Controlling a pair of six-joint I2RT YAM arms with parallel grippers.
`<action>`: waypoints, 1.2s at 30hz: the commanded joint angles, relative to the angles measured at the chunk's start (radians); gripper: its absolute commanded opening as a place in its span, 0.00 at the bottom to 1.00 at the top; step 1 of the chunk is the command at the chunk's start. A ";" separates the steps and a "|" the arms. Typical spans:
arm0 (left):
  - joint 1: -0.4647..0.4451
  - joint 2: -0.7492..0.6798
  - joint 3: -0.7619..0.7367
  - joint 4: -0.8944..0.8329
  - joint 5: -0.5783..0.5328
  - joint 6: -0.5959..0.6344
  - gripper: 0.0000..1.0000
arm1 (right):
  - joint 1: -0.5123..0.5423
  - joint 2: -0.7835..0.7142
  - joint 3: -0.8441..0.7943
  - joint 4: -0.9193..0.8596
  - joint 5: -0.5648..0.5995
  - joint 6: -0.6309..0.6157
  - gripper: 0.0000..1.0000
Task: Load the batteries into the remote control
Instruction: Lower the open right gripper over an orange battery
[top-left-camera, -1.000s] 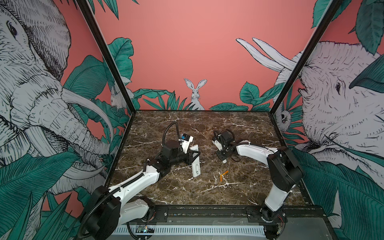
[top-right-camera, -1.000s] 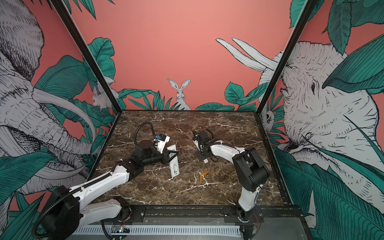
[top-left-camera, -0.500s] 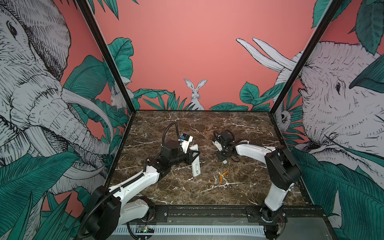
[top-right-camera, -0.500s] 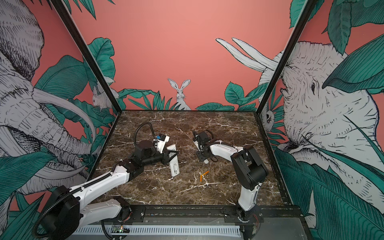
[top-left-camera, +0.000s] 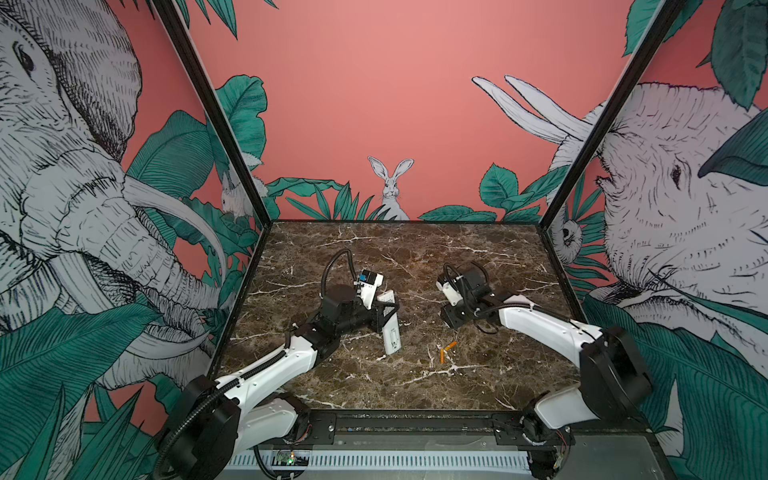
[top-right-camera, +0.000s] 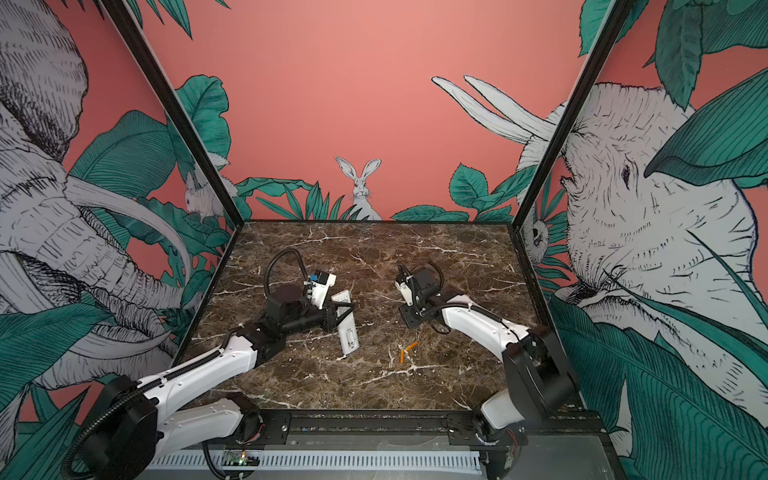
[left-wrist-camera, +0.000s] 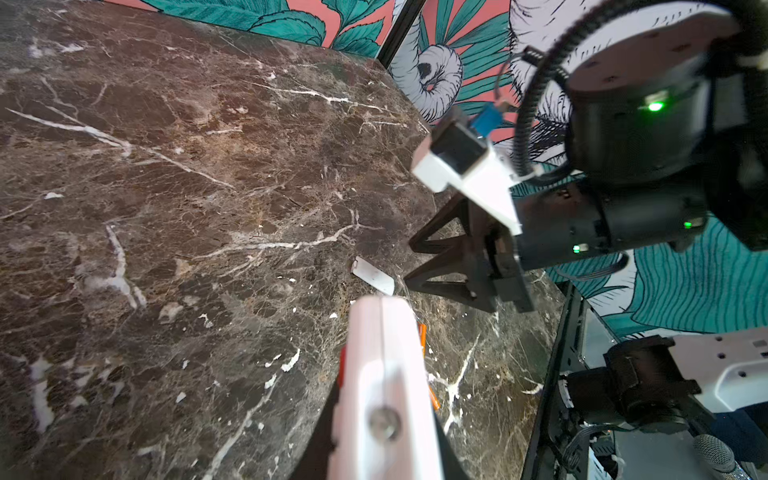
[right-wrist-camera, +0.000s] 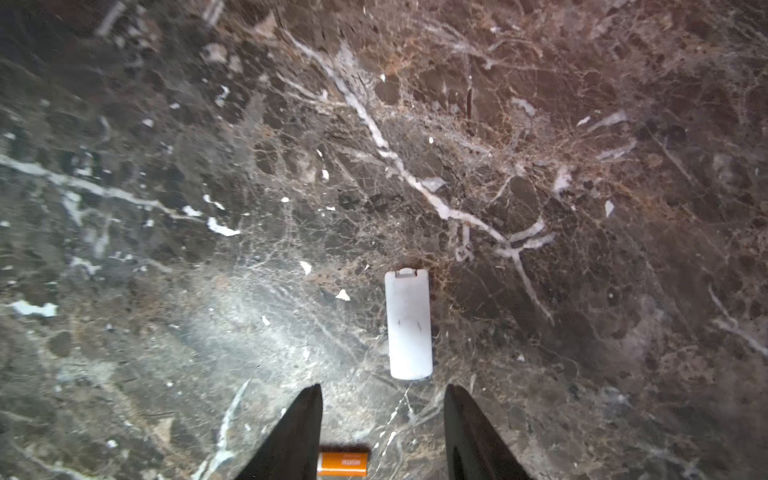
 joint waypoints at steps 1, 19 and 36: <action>0.005 -0.014 -0.020 0.068 0.001 -0.013 0.00 | 0.006 -0.076 -0.065 -0.006 -0.071 0.147 0.51; 0.005 0.051 -0.018 0.161 0.051 0.029 0.00 | 0.086 -0.149 -0.169 -0.084 0.177 0.688 0.55; 0.006 0.051 -0.041 0.202 0.057 0.020 0.00 | 0.160 -0.019 -0.160 -0.009 0.172 0.769 0.54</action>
